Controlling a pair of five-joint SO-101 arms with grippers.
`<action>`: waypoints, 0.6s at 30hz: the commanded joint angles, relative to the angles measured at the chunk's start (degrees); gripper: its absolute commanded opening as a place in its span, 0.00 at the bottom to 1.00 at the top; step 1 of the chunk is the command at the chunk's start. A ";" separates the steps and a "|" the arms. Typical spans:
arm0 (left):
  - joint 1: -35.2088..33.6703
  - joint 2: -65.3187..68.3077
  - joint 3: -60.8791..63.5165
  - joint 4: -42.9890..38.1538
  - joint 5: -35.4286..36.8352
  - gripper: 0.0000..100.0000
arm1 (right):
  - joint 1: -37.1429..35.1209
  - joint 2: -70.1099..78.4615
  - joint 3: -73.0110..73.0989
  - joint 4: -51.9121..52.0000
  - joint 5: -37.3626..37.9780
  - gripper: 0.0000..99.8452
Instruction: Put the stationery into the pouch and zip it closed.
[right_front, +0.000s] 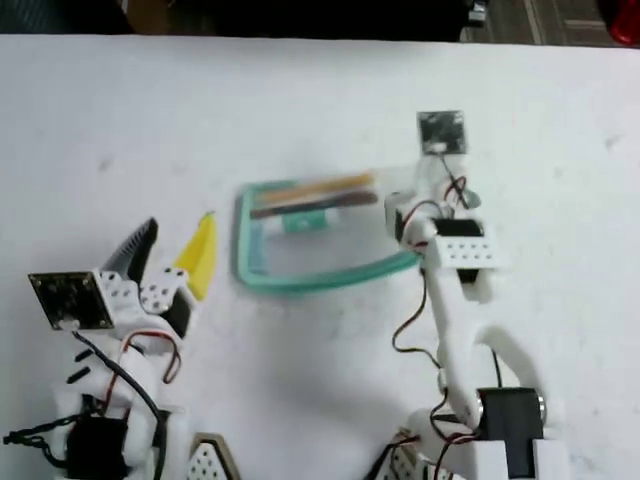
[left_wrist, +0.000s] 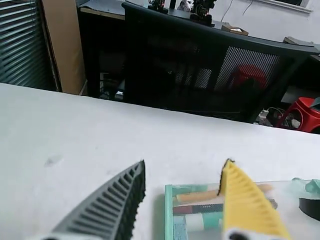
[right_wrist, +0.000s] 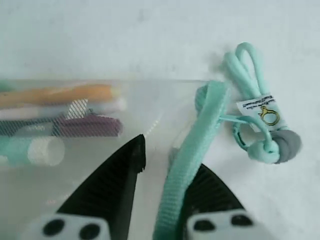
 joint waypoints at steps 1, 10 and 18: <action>-0.13 0.22 -0.09 -1.85 0.53 0.26 | -2.77 -0.04 1.23 -1.71 1.14 0.02; -0.13 0.22 0.00 -1.85 0.53 0.26 | -1.45 -0.48 1.41 0.57 1.32 0.09; -0.13 0.22 -0.44 -2.20 0.26 0.13 | -0.57 -1.54 -0.88 11.82 6.86 0.37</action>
